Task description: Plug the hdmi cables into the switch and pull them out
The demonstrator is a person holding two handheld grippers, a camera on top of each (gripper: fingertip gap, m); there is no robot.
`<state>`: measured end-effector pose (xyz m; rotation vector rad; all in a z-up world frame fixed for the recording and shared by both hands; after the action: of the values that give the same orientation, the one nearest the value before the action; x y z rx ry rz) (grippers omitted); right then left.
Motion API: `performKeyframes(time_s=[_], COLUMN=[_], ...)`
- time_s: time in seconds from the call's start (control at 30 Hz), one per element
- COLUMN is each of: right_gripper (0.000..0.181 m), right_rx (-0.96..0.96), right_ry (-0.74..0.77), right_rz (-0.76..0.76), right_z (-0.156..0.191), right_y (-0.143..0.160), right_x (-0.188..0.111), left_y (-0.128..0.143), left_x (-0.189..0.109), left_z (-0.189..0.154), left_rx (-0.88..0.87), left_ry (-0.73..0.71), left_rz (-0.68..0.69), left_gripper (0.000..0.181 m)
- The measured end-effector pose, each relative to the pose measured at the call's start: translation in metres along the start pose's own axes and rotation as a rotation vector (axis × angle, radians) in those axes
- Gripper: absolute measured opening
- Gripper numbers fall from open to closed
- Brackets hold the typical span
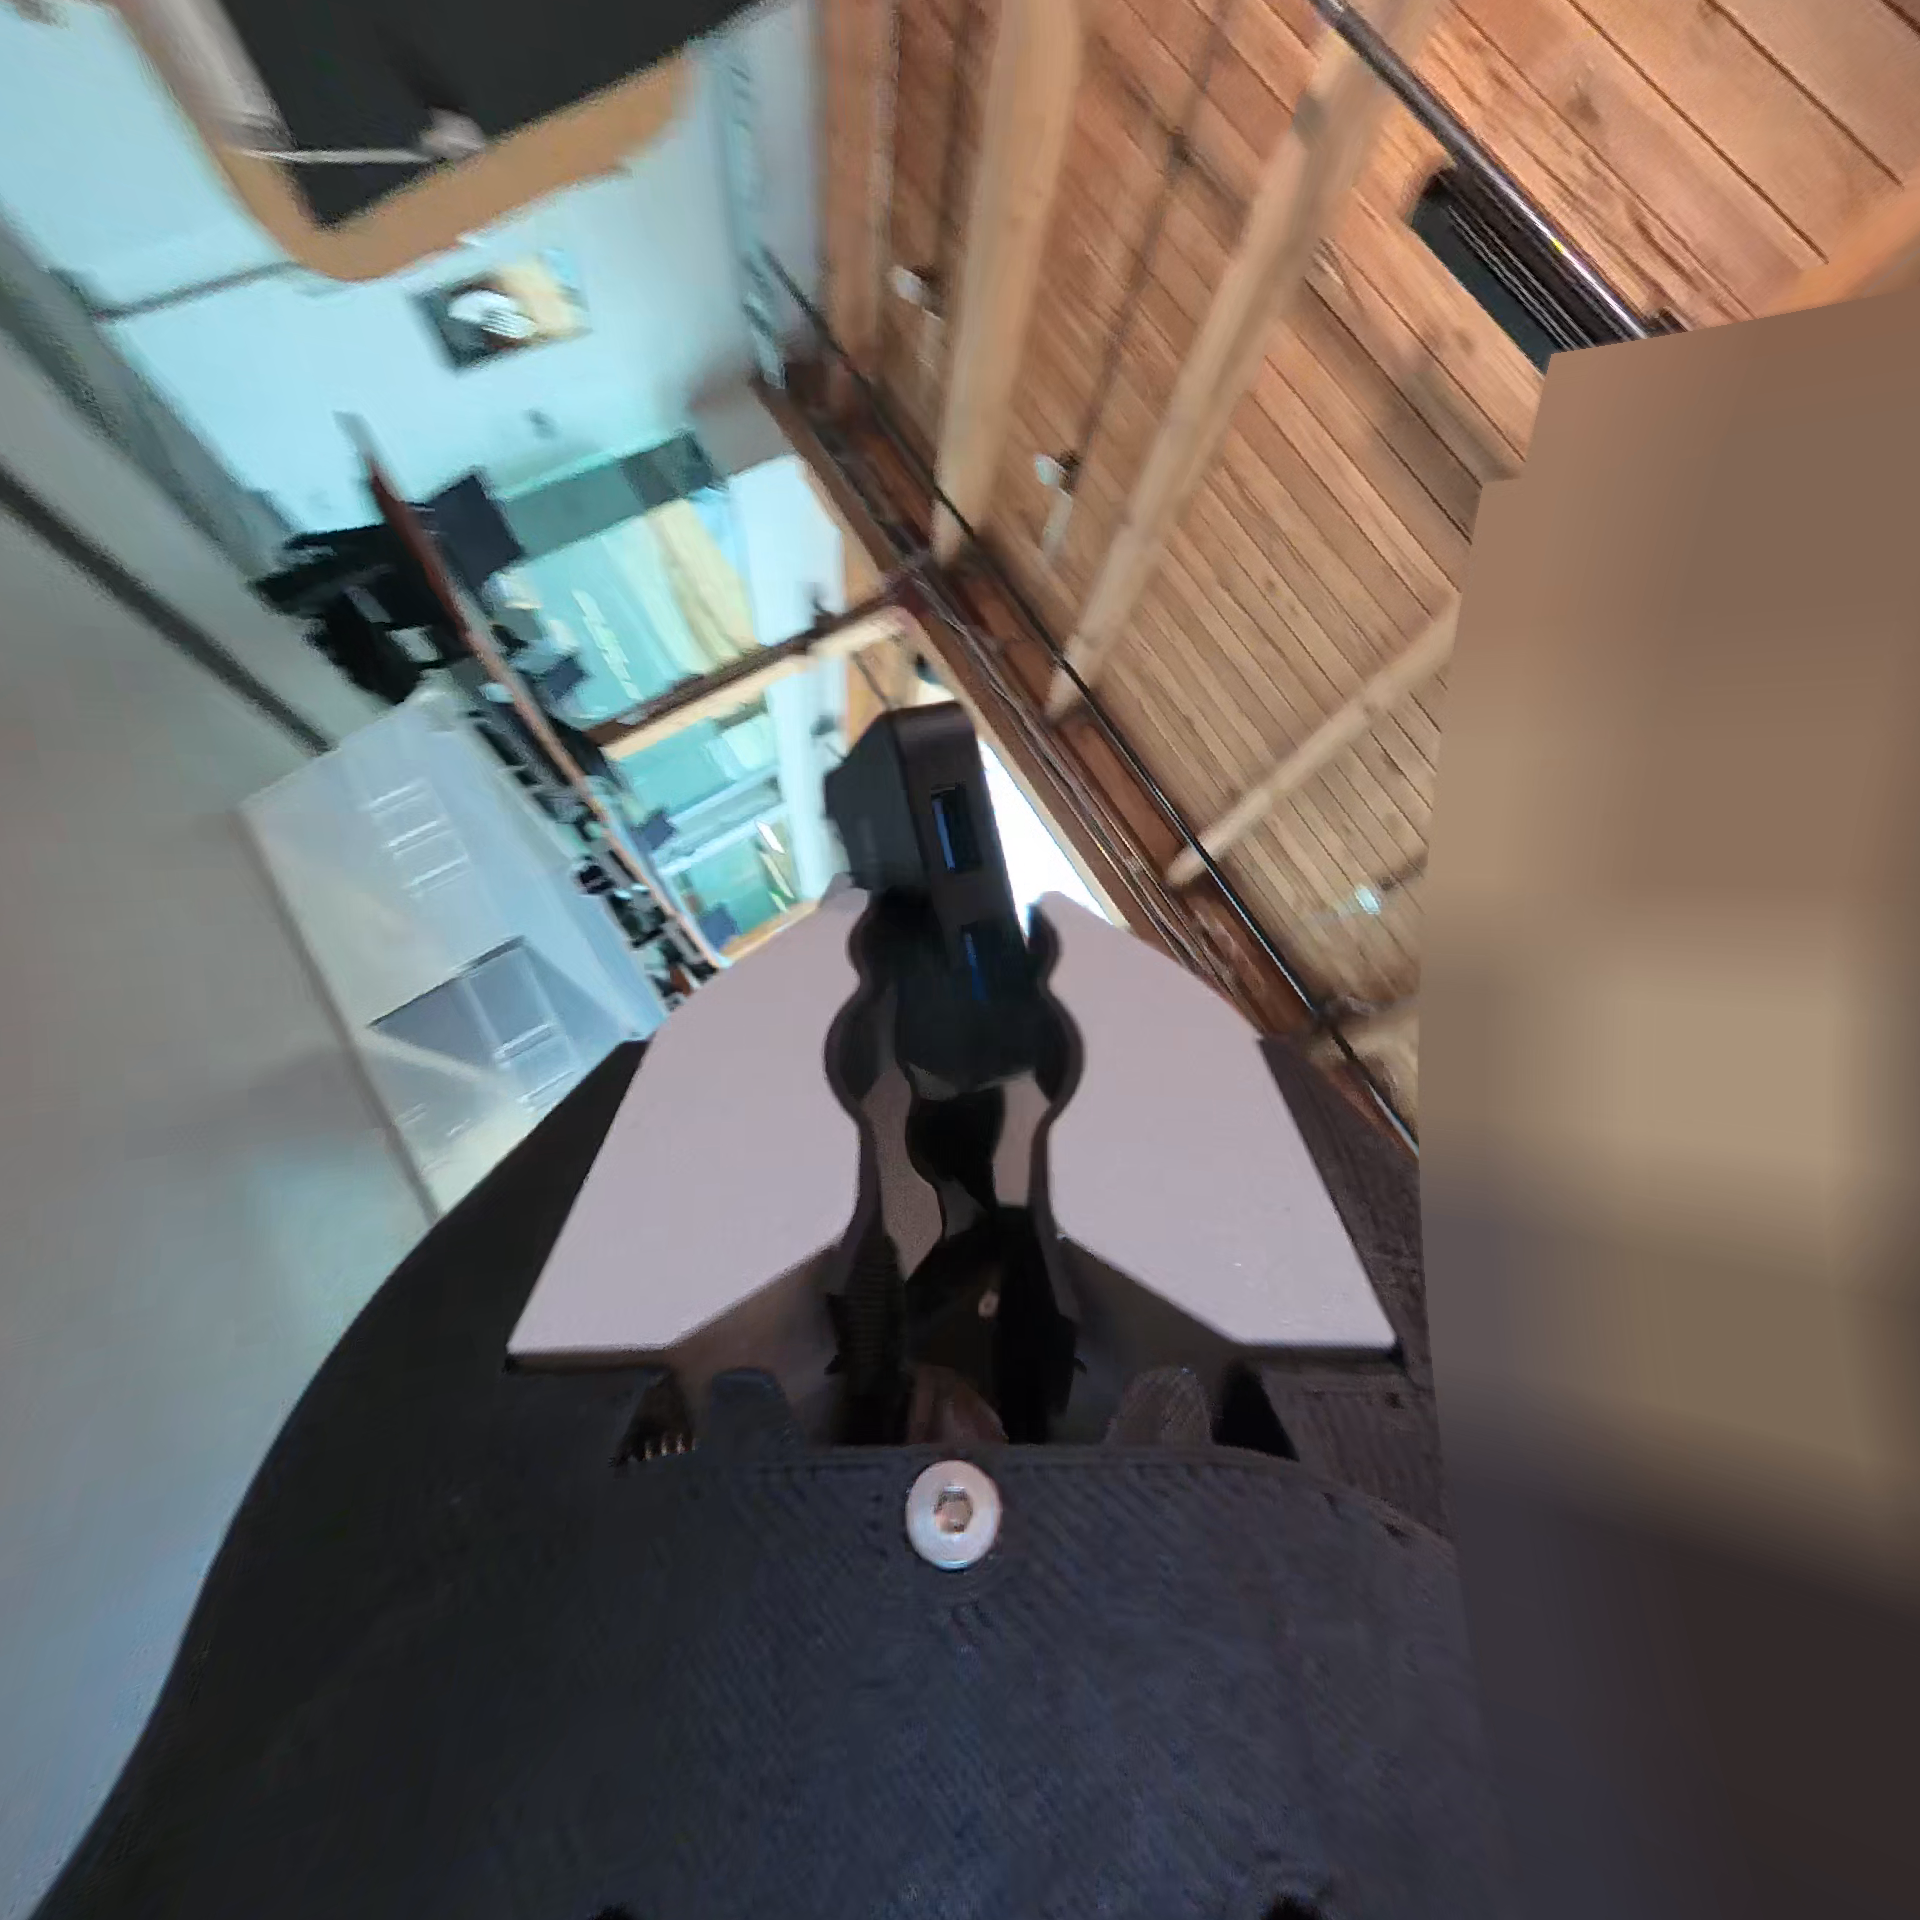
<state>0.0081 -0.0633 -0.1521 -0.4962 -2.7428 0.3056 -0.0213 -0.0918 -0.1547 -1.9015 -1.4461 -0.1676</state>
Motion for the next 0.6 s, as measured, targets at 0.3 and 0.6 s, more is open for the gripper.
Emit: performKeyframes(time_s=[0.3,0.6], right_gripper=[0.014,0.016], right_rx=[1.468,1.596], right_ry=[-0.327,-0.528], right_rz=[-0.739,-0.833], right_z=[-0.053,-0.037], right_y=[-0.014,-0.020], right_x=[-0.037,-0.047], left_y=[-0.004,0.020], left_x=[-0.004,0.002], left_z=[-0.048,-0.053], left_rx=[0.700,1.137], left_ry=[0.286,0.377], left_rz=[0.045,0.301], left_gripper=[0.054,0.016])
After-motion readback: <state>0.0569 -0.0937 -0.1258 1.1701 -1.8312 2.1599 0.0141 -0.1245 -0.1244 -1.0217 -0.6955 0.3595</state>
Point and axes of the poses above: each gripper's, where its closed fingertips meet, x out along the fingers, y out of its underside, z = x × y across the jaws, the point moved 3 cm from there along -x, back along the fingers, and after that the axes turned 11 degrees about x, right-handed, at the moved point
